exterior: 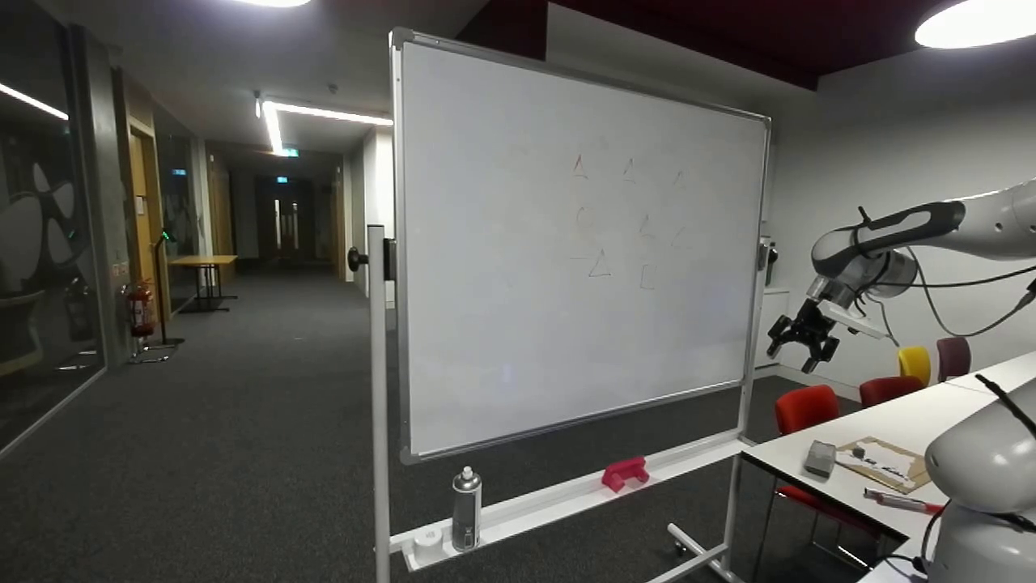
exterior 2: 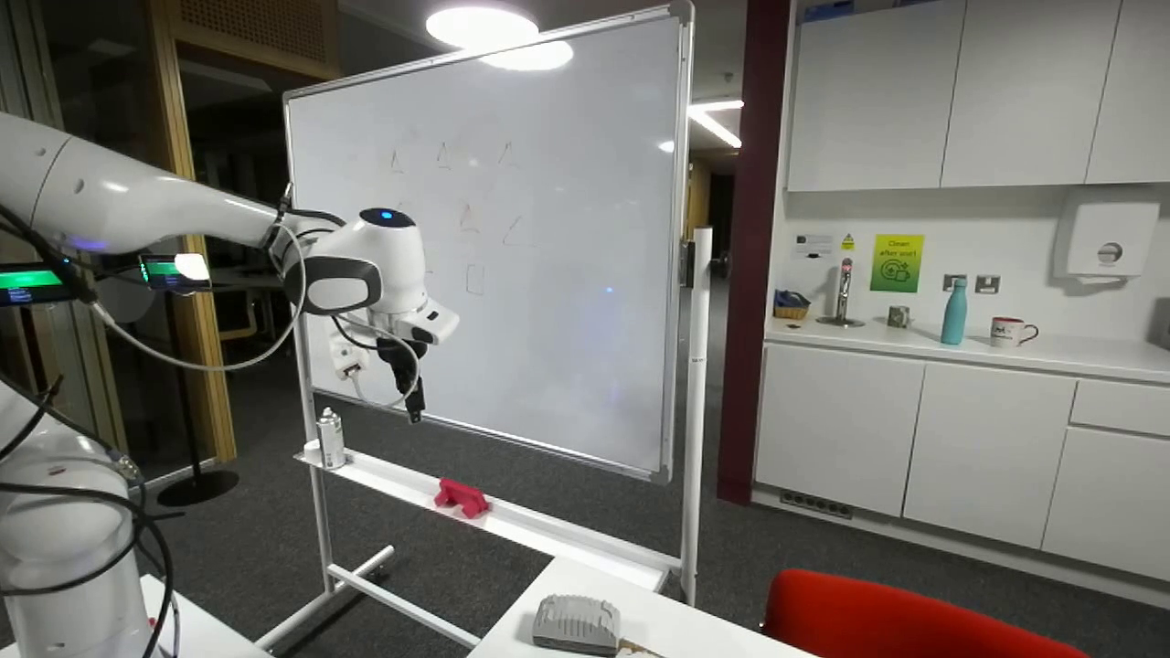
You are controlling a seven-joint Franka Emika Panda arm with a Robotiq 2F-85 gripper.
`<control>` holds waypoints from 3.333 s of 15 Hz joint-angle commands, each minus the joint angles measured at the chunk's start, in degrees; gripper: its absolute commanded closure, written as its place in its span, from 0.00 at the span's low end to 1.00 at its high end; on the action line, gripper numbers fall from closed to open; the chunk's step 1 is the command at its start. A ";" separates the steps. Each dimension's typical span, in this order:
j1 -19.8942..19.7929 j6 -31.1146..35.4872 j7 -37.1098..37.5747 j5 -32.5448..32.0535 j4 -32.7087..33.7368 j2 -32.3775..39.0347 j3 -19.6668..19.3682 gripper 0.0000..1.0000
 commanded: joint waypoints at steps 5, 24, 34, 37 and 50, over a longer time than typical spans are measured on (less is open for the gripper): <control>-4.92 -0.75 11.75 0.92 3.81 7.48 5.12 0.00; -8.67 -1.98 1.93 17.30 13.42 24.59 -0.29 0.00; -12.09 5.09 10.96 11.45 23.77 38.69 -1.73 0.00; -12.32 7.63 16.67 7.99 26.21 42.47 -1.69 0.00; -13.81 11.70 21.22 7.59 30.96 52.67 -0.67 0.00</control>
